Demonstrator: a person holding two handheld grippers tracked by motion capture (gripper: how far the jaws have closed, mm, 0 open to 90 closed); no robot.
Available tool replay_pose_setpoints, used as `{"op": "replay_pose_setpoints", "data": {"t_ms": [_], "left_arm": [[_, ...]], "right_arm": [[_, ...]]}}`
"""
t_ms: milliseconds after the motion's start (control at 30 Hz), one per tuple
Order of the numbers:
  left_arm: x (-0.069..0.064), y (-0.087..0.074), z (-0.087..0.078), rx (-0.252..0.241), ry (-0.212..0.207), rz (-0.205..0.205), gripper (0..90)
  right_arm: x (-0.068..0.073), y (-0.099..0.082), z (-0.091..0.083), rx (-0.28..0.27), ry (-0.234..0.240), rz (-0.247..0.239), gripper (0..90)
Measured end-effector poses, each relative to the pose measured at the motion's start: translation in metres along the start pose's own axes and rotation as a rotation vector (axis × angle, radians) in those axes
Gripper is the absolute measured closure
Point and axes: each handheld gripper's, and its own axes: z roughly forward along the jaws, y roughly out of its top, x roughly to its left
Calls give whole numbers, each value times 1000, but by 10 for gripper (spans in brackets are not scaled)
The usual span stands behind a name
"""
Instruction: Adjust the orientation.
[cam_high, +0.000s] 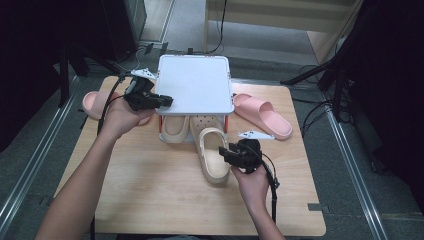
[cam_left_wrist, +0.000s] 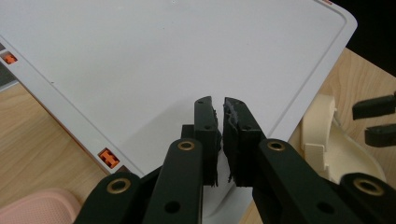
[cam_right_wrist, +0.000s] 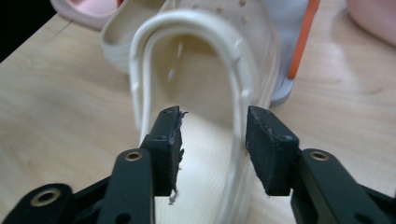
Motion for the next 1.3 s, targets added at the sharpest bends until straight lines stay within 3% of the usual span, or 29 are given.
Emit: {"op": "replay_pose_setpoints", "data": {"t_ms": [233,367,400,700,800,1067,1133,1300], "left_arm": [[0,0,0,-2,-2,0,836],[1,0,0,-2,-3,0,836],[0,0,0,-1,-1,0,836],[1,0,0,-3,-5,-1,836],[1,0,0,-3,-4,0,836],[2,-1,0,-5,-13,-4,835],[2,-1,0,-5,-14,-4,835],[1,-1,0,-6,-10,0,835]], "right_arm": [[14,-27,-16,30,36,-64,788],[18,-36,-20,56,52,-76,846],[20,-43,-22,89,65,-88,866],[25,-64,-23,171,80,-119,882],[27,-73,-19,201,62,-152,900],[22,-73,-5,248,44,-147,900],[23,-71,-3,244,57,-134,900],[33,-65,6,246,86,-163,900]]}}
